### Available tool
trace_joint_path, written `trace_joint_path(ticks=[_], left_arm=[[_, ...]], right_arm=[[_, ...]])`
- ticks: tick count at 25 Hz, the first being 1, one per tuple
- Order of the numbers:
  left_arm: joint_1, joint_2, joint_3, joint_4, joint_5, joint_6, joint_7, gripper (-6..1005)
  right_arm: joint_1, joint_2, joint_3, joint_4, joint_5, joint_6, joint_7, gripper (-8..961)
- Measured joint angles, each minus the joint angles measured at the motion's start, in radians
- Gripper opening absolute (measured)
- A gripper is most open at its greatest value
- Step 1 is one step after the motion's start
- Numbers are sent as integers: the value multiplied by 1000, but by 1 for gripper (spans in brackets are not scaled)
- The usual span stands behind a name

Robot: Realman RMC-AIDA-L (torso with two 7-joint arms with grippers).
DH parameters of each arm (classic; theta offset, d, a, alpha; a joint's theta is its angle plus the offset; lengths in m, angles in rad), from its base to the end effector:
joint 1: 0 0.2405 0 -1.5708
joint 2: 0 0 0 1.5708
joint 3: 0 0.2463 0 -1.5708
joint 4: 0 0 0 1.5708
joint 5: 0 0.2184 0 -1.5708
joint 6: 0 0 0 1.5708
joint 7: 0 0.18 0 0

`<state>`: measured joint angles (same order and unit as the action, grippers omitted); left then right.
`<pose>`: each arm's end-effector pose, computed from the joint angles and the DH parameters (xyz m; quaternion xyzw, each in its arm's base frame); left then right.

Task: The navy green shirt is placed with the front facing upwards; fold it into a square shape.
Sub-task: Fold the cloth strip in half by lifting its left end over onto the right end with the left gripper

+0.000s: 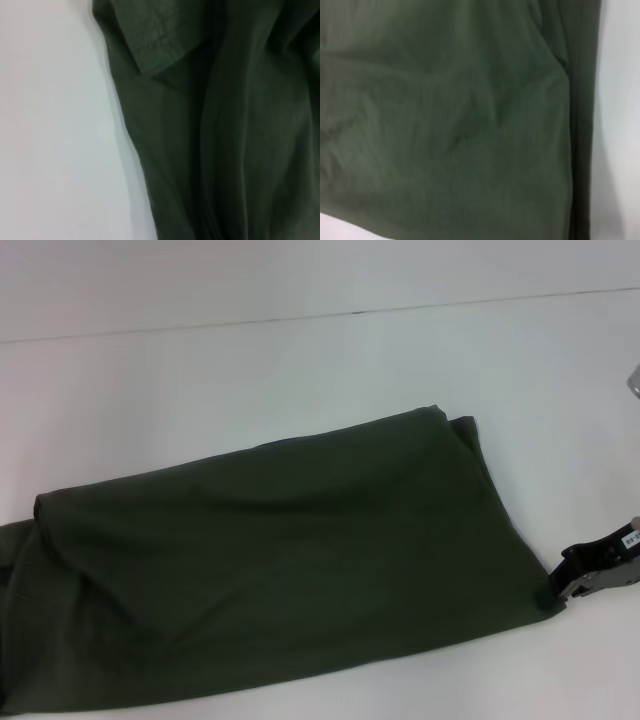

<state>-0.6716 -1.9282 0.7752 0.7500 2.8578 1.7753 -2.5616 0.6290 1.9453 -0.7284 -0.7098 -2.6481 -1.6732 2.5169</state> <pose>-0.3314 0.3085 0.0352 -0.7228 -0.6557 0.2089 0.0631 0.3211 0.3207 0.0122 -0.7422 0.6627 -0.0817 0.0568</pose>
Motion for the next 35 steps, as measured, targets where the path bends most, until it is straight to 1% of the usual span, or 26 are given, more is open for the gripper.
trace_joint_path(ticks=[4,11,14,19,22,24,26,29,30,31,35], left_arm=[[0,0,-1,0,0,-1,0,41],[0,0,-3,0,0,-2,0,46],[0,0,-5,0,0,-2,0,48],[0,0,-4,2,0,1,0,51],[0,0,-3,3,0,1,0,53],[0,0,-4,3,0,1,0,54],[0,0,-5,3,0,1,0,56],[0,0,-6,4,0,1,0,58],[0,0,-6,4,0,1,0,58],[0,0,-7,4,0,2,0,59],[0,0,-8,5,0,2,0,61]], right_arm=[[0,-15,16,-2,2,-21,1,126],[2,-52,66,-5,3,-41,3,182],[3,-62,84,-5,3,-42,3,206],[4,-70,127,-14,19,-47,0,434],[5,-71,138,-19,93,-60,-7,434],[8,-69,134,-16,154,-67,-16,434],[13,-61,131,-9,211,-73,-35,433],[22,-41,130,-4,284,-86,-73,433],[29,-26,129,-4,319,-92,-103,433],[29,-26,129,-4,319,-92,-103,442],[40,2,127,-2,375,-92,-140,477]])
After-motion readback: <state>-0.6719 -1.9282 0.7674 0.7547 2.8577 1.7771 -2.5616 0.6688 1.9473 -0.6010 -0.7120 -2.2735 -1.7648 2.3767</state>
